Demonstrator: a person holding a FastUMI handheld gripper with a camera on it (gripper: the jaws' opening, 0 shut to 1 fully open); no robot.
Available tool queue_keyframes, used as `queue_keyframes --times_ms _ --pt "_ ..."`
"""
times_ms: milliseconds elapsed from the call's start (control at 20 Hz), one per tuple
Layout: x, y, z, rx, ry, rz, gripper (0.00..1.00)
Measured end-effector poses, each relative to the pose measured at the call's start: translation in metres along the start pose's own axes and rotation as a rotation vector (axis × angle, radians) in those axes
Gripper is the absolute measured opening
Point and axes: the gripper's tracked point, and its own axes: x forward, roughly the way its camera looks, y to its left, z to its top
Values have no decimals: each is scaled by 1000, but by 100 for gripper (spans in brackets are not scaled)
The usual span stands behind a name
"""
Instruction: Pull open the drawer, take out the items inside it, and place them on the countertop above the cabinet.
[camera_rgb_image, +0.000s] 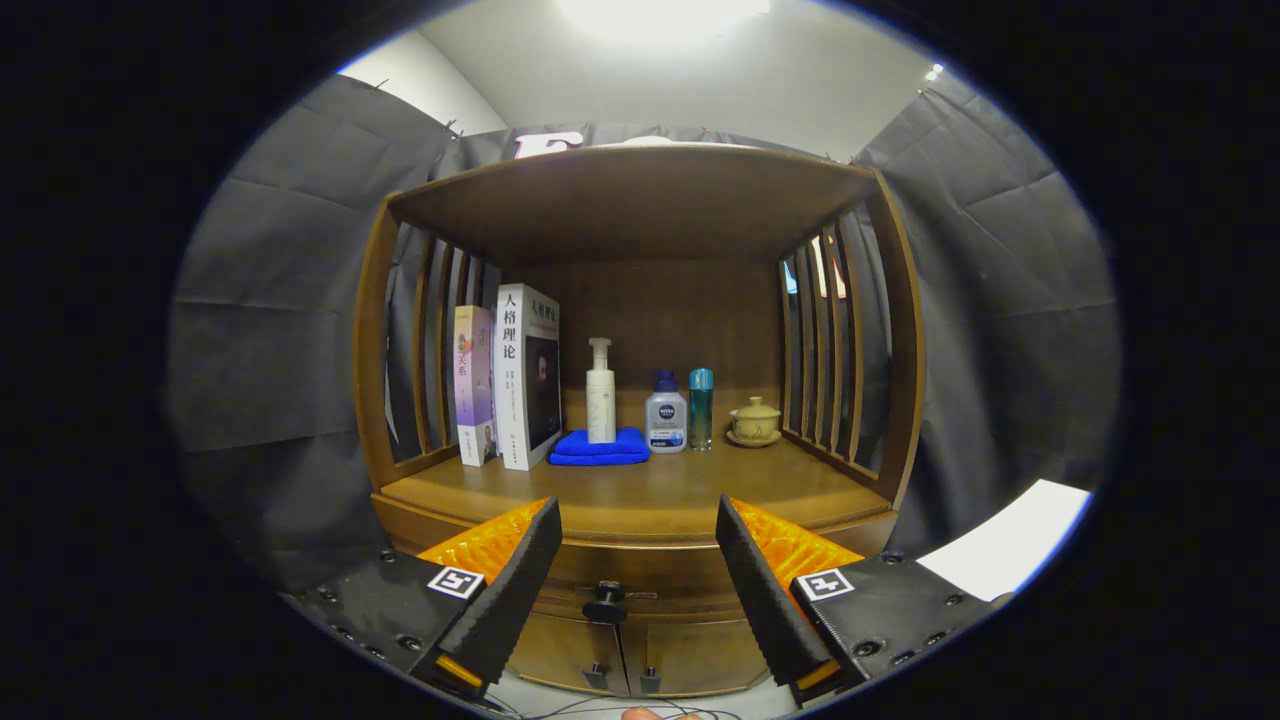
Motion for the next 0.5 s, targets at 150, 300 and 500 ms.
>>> queue_keyframes --times_ms 150,300,500 --pt "15 2 -17 30 17 0 98" --pt "24 4 -38 38 52 -1 98" --pt "42 2 -63 27 77 -15 98"
